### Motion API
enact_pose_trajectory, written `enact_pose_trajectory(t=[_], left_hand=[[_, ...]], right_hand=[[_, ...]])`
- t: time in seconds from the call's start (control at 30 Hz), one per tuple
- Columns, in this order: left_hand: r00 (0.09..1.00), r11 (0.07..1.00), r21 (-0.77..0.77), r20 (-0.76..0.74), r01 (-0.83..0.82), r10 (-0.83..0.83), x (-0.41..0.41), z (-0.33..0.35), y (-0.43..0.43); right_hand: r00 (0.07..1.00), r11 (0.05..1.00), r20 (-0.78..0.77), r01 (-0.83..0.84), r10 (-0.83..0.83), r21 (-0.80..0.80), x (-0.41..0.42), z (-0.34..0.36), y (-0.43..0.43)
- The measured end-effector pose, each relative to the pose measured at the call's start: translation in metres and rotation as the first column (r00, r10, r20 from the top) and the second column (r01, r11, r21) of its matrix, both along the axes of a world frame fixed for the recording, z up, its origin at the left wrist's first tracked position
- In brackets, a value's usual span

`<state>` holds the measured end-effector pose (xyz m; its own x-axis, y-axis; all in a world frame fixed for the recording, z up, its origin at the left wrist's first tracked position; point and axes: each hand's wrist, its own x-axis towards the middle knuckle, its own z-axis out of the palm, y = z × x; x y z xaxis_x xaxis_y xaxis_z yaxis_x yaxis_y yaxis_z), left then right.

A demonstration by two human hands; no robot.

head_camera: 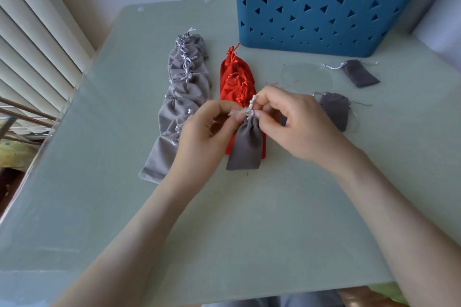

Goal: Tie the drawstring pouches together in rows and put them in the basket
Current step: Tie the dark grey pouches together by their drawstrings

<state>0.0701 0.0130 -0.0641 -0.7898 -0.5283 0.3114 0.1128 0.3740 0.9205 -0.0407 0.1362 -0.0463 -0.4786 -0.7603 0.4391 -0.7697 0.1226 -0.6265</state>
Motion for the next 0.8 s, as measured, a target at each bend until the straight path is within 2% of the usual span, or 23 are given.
enact_pose_trajectory(t=[0.07,0.17,0.27,0.37,0.5,0.63,0.8], left_hand=[[0.996,0.991,-0.106,-0.028,-0.083,0.08,-0.001,-0.003,0.0],[0.978,0.898,-0.39,-0.11,-0.205,0.176,-0.001,-0.007,0.001],[0.974,0.865,-0.451,-0.15,-0.221,0.171,-0.001,-0.008,0.003],[0.983,0.914,-0.37,-0.135,-0.167,0.125,-0.002,-0.007,0.004],[0.996,0.989,-0.143,-0.085,-0.033,0.021,-0.001,0.0,0.007],[0.998,0.999,0.043,-0.069,-0.01,0.013,-0.001,0.003,0.008],[0.998,0.991,0.136,-0.059,0.014,-0.006,-0.001,0.002,0.004]], right_hand=[[1.0,1.0,-0.007,0.006,-0.006,0.005,0.001,0.0,0.0],[1.0,1.0,0.007,0.029,-0.029,-0.002,0.001,0.0,0.0],[0.998,0.999,0.048,0.05,-0.05,-0.015,0.001,-0.001,-0.001],[0.996,0.998,0.074,0.054,-0.051,-0.034,0.003,-0.001,-0.002],[0.997,0.998,0.076,0.039,-0.034,-0.055,0.002,0.001,0.0],[0.999,0.998,0.04,0.012,-0.009,-0.06,0.003,0.003,0.0],[1.0,0.999,0.02,-0.011,0.012,-0.051,0.003,0.003,-0.001]])
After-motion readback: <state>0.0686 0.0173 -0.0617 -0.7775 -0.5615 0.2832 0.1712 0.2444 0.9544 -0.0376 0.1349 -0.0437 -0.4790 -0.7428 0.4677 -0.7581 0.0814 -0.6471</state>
